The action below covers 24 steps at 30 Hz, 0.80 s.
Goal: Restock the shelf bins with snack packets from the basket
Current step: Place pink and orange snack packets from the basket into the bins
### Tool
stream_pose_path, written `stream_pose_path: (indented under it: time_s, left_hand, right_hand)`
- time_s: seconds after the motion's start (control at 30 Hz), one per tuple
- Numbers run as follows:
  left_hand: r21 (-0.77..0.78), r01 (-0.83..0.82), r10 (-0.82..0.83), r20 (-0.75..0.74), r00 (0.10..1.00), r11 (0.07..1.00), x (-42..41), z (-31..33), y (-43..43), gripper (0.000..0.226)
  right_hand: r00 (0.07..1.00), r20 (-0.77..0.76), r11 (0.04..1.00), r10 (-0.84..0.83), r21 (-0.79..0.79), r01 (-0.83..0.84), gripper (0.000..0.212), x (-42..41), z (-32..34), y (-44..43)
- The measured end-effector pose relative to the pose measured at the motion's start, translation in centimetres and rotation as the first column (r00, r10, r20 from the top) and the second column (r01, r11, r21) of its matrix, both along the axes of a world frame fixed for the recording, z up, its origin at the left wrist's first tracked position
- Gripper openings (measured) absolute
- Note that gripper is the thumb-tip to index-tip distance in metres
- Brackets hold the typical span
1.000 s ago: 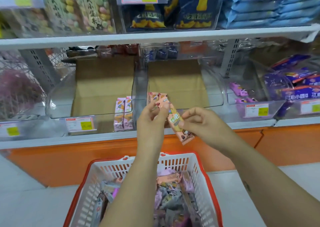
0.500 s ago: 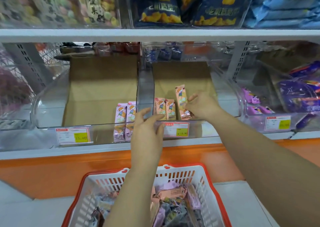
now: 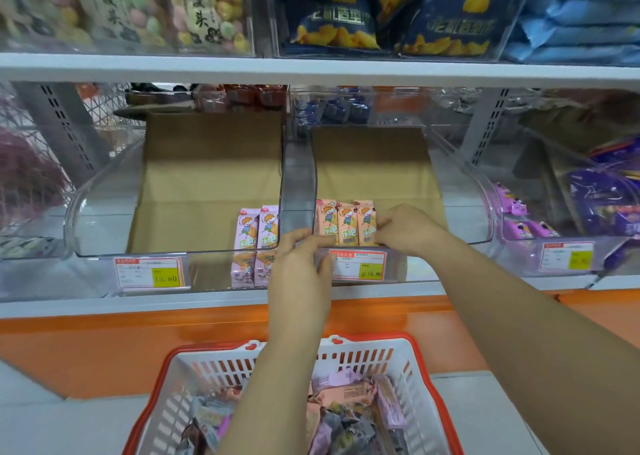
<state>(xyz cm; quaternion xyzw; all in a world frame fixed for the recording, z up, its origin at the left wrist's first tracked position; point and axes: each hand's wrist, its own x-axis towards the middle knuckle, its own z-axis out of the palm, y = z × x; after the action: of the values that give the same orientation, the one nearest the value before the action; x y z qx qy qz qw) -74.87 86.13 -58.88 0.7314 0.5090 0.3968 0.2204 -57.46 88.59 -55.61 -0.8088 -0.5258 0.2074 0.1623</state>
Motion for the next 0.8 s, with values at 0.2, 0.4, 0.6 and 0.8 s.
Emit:
stream_pose_path:
  time_s: [0.2, 0.4, 0.6, 0.8]
  left_hand:
    - [-0.019, 0.0, 0.0, -0.006, 1.0, 1.0, 0.0, -0.1, -0.3, 0.034]
    - [0.006, 0.07, -0.069, -0.028, 0.997, 0.998, -1.7, 0.5, -1.5, 0.03]
    - [-0.002, 0.066, -0.066, 0.048, 0.997, 0.998, -5.3, -3.5, -2.5, 0.02]
    - [-0.236, 0.088, -0.135, -0.193, 0.972, 0.968, -6.2, -13.2, -4.1, 0.022]
  right_hand:
    - [0.987, 0.161, 0.995, -0.023, 0.1, 0.007, 0.021, -0.7, -0.1, -1.5]
    - [0.966, 0.008, 0.797, 0.259, 0.564, -0.218, 0.02, -2.6, -0.7, -8.2]
    - [0.917, -0.087, 0.895, 0.39, 0.271, -0.355, 0.017, -1.2, -7.7, -11.3]
    - [0.891, -0.023, 0.876, 0.453, -0.174, -0.45, 0.026, 0.6, -16.3, -12.8]
